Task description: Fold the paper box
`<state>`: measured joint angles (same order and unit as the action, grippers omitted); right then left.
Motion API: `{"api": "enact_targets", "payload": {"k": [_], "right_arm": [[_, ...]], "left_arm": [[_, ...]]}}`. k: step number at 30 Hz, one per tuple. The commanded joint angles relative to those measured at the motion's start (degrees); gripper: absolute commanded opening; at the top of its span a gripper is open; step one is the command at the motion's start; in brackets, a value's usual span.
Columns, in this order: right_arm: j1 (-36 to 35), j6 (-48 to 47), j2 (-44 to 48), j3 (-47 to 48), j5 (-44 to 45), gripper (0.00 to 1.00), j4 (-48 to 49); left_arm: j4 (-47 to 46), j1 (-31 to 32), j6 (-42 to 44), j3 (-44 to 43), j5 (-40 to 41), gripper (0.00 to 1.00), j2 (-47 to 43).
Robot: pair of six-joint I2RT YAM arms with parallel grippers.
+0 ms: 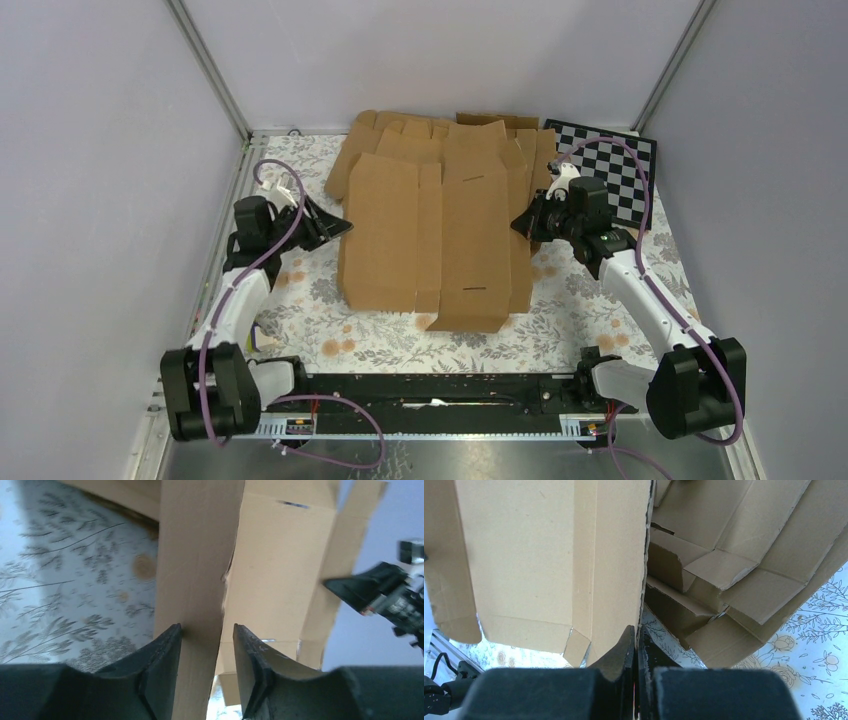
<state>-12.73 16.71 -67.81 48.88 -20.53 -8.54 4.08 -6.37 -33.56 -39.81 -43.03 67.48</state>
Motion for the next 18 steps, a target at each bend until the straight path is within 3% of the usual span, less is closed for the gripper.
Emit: {"api": "enact_targets", "payload": {"k": [1,4,9,18], "right_arm": [[-0.6,-0.9,0.6,0.0,-0.5,0.0,0.1],[-0.7,-0.9,0.3,-0.1,-0.7,0.0,0.2],[-0.7,-0.7,-0.2,0.1,-1.5,0.0,0.3],[-0.7,-0.1,0.1,0.2,-2.1,0.0,0.7]], "left_arm": [[-11.3,0.2,-2.2,2.6,-3.4,0.51,-8.7],[-0.4,0.1,2.8,1.3,8.4,0.6,-8.1],[15.0,0.1,9.2,-9.5,13.2,0.6,5.8],[16.1,0.1,8.8,-12.5,15.4,0.58,14.2]]}}
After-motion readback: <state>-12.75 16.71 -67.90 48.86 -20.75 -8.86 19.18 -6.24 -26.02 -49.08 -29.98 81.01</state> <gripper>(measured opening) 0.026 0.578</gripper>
